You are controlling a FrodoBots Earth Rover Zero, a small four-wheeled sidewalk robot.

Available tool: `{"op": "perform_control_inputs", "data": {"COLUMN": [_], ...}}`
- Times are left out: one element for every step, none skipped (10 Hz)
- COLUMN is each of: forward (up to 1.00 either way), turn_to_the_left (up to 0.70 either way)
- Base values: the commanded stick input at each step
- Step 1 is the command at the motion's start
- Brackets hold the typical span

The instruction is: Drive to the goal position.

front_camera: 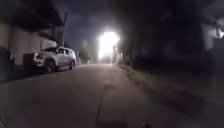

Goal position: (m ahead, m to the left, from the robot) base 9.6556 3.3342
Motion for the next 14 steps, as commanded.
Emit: {"op": "perform_control_inputs", "data": {"forward": [0.50, 0.50, 0.50, 0.50, 0.50, 0.50, 0.50, 0.50, 0.50, 0.50, 0.50, 0.50, 0.50, 0.50], "turn_to_the_left": [0.00, 0.00, 0.00, 0.00, 0.00, 0.00, 0.00, 0.00, 0.00, 0.00, 0.00, 0.00, 0.00, 0.00]}}
